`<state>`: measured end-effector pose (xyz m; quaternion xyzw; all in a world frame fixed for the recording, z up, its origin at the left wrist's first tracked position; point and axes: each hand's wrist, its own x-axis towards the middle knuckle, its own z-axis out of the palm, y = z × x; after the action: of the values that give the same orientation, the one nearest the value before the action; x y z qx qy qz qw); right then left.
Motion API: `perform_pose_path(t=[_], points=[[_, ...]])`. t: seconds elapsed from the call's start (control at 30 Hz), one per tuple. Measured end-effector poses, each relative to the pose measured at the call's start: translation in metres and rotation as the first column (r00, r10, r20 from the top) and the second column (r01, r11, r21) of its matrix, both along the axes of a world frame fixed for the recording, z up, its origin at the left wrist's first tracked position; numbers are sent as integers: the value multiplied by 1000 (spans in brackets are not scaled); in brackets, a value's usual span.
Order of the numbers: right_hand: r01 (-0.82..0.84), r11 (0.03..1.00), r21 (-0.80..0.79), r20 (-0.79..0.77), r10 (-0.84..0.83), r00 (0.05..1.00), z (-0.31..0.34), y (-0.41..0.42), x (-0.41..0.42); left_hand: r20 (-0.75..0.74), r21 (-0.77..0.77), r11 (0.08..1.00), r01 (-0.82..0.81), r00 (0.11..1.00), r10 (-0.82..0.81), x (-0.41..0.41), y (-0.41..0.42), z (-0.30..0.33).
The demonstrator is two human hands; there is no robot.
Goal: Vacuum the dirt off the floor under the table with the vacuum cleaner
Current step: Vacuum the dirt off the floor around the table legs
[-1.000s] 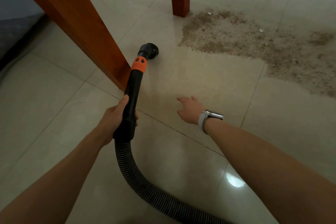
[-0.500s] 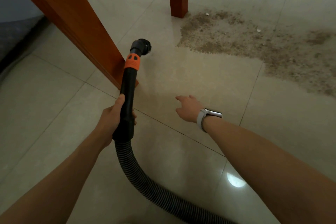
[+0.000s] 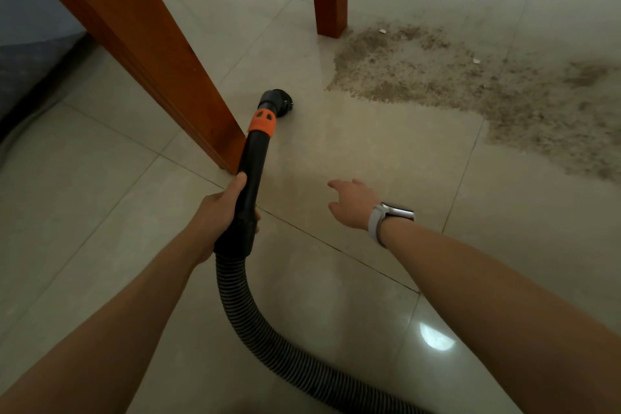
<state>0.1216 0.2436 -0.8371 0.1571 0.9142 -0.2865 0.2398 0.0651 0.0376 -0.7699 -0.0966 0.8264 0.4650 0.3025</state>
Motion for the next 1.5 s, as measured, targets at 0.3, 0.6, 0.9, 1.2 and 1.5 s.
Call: perform_pose_path(t=[0.3,0.6,0.9,1.2,1.5], points=[[471,722,-506,-95,-590,802,35,-2,-14,10,3,987,161,987,-161,9,24,6],[556,380,-739,277,-582,765,65,-28,-64,-4,-43,978,205,979,-206,17,30,-5],[565,165,-808,265,-755,599,51,-22,-96,-110,76,988,138,986,-129,26,25,-26],[536,-35,-844,426,-652,627,51,-28,-91,-49,120,990,78,996,-72,4,51,-19],[555,-19,-832,397,-719,570,68,-18,-92,-5,187,976,115,993,-116,-4,65,-11]])
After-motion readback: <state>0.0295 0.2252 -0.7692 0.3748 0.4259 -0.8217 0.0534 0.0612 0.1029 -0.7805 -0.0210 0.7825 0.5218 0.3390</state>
